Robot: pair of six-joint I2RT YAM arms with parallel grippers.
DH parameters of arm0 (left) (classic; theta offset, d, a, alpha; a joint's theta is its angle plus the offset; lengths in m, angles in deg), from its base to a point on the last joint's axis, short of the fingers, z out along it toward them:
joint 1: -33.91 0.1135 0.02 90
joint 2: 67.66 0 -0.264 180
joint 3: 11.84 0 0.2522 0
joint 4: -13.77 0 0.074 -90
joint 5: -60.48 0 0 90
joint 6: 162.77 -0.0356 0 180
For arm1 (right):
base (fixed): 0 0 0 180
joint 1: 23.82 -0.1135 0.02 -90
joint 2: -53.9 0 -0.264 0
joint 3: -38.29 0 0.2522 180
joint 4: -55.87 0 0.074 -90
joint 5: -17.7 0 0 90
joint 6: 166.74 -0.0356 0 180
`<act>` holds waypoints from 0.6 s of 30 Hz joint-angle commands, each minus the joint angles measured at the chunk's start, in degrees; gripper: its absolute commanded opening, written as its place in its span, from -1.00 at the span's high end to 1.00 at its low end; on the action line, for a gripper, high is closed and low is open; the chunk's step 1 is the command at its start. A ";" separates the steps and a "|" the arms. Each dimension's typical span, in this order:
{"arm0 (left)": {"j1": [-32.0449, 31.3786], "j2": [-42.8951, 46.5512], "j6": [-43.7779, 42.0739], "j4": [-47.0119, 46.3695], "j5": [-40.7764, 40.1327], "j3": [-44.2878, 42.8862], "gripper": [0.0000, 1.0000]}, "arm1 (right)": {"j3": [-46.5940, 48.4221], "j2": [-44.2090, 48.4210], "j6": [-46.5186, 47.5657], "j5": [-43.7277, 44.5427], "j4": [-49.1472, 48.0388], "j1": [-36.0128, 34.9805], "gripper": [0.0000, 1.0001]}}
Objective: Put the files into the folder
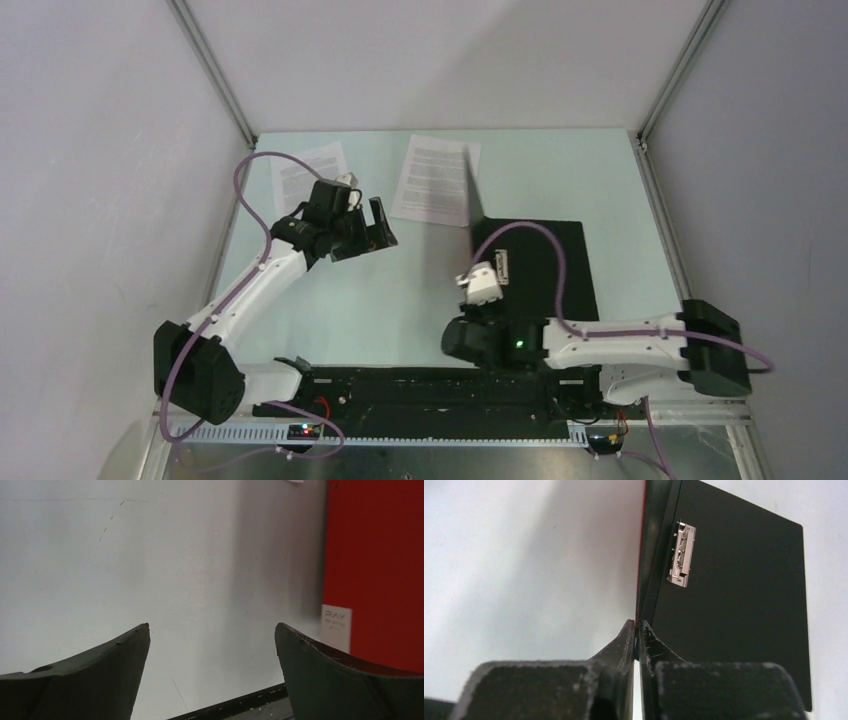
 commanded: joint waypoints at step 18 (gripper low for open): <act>8.43 1.41 -0.31 -0.46 1.94 -0.88 -0.99 | 8.35 4.72 15.26 -33.82 -5.24 11.80 -0.79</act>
